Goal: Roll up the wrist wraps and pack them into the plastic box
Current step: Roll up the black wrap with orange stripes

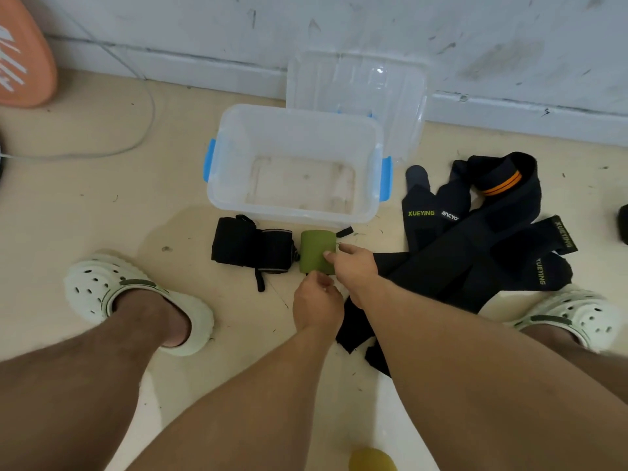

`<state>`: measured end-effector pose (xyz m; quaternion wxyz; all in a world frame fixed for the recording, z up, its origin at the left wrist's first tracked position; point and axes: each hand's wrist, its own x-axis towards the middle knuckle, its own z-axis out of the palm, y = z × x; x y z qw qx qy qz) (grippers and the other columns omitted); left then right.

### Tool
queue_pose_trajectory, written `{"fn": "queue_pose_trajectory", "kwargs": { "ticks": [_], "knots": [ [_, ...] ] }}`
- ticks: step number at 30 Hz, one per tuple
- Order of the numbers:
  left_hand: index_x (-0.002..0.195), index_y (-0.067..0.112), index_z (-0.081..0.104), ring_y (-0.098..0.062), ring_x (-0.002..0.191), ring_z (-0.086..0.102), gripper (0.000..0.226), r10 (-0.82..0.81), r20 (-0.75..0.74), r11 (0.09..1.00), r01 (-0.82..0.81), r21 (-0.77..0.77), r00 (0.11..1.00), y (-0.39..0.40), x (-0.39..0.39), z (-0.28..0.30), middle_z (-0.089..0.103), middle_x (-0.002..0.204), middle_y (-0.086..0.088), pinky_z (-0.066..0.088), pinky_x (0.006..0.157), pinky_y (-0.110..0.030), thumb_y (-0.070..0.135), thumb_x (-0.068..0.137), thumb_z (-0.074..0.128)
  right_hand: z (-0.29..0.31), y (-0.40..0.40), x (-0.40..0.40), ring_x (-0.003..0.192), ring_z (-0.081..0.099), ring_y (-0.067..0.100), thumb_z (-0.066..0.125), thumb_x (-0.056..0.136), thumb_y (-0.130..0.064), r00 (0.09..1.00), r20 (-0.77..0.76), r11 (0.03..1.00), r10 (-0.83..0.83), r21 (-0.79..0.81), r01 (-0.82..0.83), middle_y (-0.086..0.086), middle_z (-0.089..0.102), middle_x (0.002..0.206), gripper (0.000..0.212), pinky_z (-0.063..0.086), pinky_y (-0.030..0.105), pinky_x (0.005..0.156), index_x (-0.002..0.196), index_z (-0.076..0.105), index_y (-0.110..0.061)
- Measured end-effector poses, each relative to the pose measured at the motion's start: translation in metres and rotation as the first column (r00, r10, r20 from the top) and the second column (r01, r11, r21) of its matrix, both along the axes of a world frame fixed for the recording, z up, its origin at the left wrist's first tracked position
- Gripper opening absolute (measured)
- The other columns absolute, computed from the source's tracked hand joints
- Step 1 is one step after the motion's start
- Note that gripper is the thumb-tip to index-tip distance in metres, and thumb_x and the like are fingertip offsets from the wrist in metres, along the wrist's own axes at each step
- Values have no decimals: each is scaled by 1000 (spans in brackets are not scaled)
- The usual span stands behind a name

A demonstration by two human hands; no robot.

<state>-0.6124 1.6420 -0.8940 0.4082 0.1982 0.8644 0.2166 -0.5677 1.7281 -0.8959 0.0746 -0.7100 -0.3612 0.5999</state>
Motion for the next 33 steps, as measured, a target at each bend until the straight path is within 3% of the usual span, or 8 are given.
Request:
{"fn": "queue_pose_trajectory", "kwargs": {
  "ticks": [8, 13, 17, 21, 25, 27, 30, 33],
  "knots": [
    [92, 26, 65, -20, 89, 67, 17, -158, 35, 987, 158, 9, 987, 9, 14, 6, 70, 96, 3, 60, 77, -38, 14, 99, 55, 11, 13, 56, 110, 62, 21, 68, 95, -20, 947, 301, 986, -113, 148, 71, 3, 64, 129, 40, 55, 36, 94, 134, 60, -21],
    [139, 17, 53, -21, 121, 58, 43, -357, 207, 926, 374, -49, 911, 5, 33, -3, 58, 135, 1, 51, 102, -34, 18, 97, 61, 11, 8, 107, 134, 48, 37, 68, 92, -12, 849, 416, 944, -325, 91, 317, 13, 35, 156, 76, 45, 51, 112, 158, 31, -14],
    [148, 18, 44, -26, 124, 57, 61, -404, 293, 883, 453, -124, 867, 3, 39, -14, 57, 140, -6, 51, 106, -42, 25, 92, 68, 8, 5, 126, 139, 44, 40, 74, 93, -23, 832, 338, 885, -440, 4, 466, 13, 34, 159, 83, 41, 50, 115, 161, 27, -15],
    [146, 13, 46, -26, 128, 55, 56, -418, 352, 854, 495, -161, 837, 7, 33, -17, 51, 143, -6, 48, 107, -33, 23, 96, 69, 11, 17, 130, 140, 45, 38, 69, 96, -12, 771, 145, 764, -620, -110, 636, 15, 42, 156, 73, 40, 50, 117, 159, 32, -15],
    [123, 6, 66, -30, 127, 57, 22, -442, 334, 855, 503, -122, 832, 19, 25, -6, 61, 128, -10, 45, 100, -24, 16, 105, 57, 36, 26, 121, 121, 58, 30, 65, 99, -14, 882, 213, 907, -419, 72, 414, 12, 54, 143, 63, 52, 40, 100, 156, 38, -16],
    [110, 8, 69, -28, 109, 62, 25, -368, 229, 920, 388, -50, 901, 30, 23, 18, 63, 110, -6, 47, 86, -29, 22, 109, 48, 63, 28, 115, 108, 61, 24, 59, 101, -14, 923, 283, 951, -262, 238, 197, 9, 60, 133, 55, 54, 38, 89, 153, 40, -18],
    [113, 11, 67, -24, 100, 59, 32, -160, 105, 981, 146, 131, 981, 56, 21, 68, 65, 107, -6, 43, 84, -34, 30, 109, 42, 106, 29, 109, 116, 63, 24, 56, 102, -13, 944, 328, 897, -33, 427, -116, 4, 62, 130, 39, 53, 38, 97, 140, 48, -17],
    [111, 17, 68, -23, 107, 62, 40, -95, 150, 969, 57, 241, 984, 87, 14, 123, 69, 114, -2, 49, 94, -40, 43, 109, 38, 159, 30, 114, 109, 63, 21, 58, 101, -16, 937, 324, 780, 128, 551, -297, 1, 63, 120, 25, 53, 38, 95, 126, 54, -16]
  ]
}}
